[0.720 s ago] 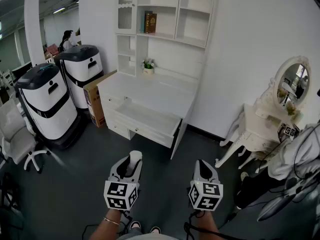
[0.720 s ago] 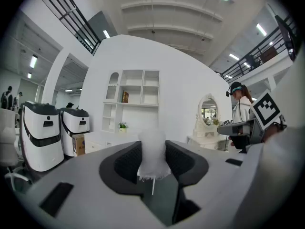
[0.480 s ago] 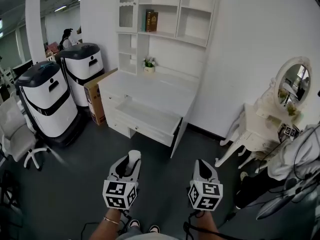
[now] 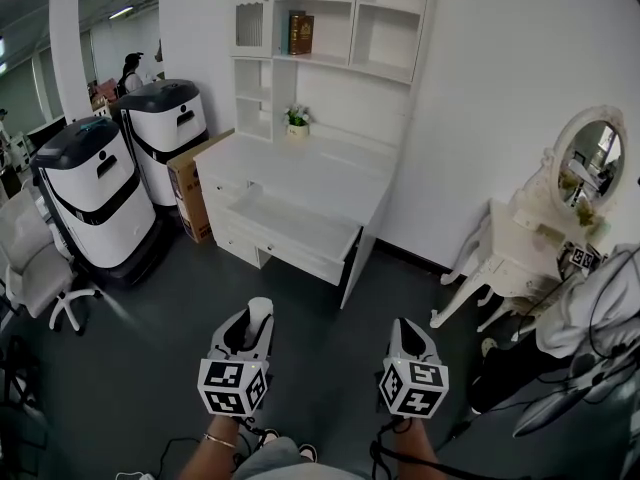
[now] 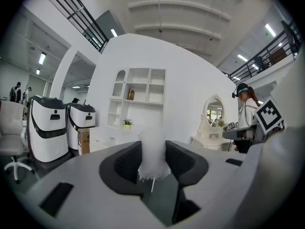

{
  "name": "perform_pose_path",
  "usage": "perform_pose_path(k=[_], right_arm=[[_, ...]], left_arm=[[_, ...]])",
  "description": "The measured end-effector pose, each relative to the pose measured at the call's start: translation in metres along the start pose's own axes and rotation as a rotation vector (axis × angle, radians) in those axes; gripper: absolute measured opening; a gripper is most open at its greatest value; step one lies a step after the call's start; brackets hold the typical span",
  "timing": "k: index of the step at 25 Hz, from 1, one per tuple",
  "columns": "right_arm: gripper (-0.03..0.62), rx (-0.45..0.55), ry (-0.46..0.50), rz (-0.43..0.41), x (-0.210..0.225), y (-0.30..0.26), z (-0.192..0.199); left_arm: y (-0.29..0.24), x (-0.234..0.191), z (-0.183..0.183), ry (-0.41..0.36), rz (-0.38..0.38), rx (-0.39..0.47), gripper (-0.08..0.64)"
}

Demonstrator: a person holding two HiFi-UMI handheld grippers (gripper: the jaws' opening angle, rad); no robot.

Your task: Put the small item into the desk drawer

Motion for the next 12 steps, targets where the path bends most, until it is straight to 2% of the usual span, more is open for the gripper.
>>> perform_pose_path(k=[12], right_arm=[[0.0,-0.036,-0.031,0.007,0.021,-0.037,0.01]], left_arm=[[-0.04,-0.001,0.012,0.006,0.003,-0.039,0.155]])
Point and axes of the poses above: the fingertips, and each gripper's own axes: y backward along the fingers, x to its right, z out of its underside, the point moved 2 cm from there along y, backward along the fingers, and after that the axes turned 4 degrees about -y, right-handed, at the moved point
